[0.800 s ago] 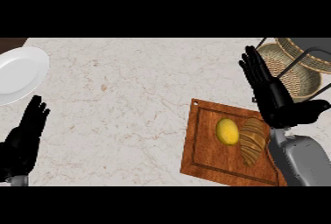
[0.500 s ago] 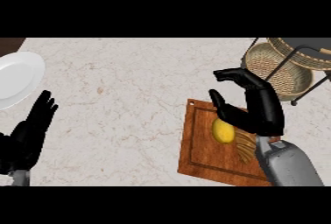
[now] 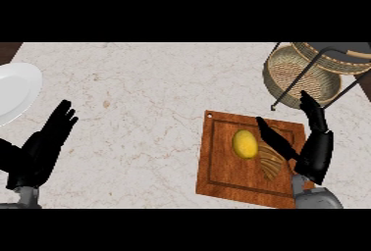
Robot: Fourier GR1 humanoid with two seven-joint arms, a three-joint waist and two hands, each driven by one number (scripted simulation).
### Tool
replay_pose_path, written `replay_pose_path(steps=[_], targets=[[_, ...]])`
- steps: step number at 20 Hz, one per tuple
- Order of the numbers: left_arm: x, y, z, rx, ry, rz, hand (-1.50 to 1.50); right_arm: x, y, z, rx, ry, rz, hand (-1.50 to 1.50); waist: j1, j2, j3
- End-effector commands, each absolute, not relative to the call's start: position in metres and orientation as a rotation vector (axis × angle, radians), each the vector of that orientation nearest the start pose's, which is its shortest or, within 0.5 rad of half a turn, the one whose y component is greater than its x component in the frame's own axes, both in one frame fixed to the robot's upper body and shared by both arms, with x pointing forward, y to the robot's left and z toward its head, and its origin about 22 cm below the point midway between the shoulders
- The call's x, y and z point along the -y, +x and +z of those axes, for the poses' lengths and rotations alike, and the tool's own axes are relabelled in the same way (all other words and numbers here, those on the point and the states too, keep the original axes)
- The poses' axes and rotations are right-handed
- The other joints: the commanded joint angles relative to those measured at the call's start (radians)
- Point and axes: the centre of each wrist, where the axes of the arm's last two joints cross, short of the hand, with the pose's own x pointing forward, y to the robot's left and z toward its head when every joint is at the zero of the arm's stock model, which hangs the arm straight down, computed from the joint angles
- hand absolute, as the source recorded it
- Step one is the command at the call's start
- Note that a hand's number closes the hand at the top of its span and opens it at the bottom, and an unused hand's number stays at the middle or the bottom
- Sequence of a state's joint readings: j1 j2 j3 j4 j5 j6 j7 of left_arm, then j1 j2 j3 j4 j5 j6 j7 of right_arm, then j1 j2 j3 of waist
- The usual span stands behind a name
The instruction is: Pick the croissant from the cutting board and place it in the tiered basket
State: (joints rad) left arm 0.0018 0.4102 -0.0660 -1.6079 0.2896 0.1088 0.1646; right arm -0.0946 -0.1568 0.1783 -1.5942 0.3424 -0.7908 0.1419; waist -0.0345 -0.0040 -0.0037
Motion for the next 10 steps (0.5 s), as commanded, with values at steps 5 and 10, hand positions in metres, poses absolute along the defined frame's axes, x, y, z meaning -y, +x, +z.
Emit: replay_pose_path(steps=[5,10], targets=[[-0.299,0.25,0.043,1.417,0.116,-0.077,0.0,0.253,0.234,0.027,1.419,-1.146,0.186,-1.5,0.0,-0.003,-0.008],[-0.29,0.246,0.037,1.418,0.101,-0.094,0.0,0.244,0.218,0.028,1.088,-1.067,0.517,-1.5,0.013,-0.002,-0.011]])
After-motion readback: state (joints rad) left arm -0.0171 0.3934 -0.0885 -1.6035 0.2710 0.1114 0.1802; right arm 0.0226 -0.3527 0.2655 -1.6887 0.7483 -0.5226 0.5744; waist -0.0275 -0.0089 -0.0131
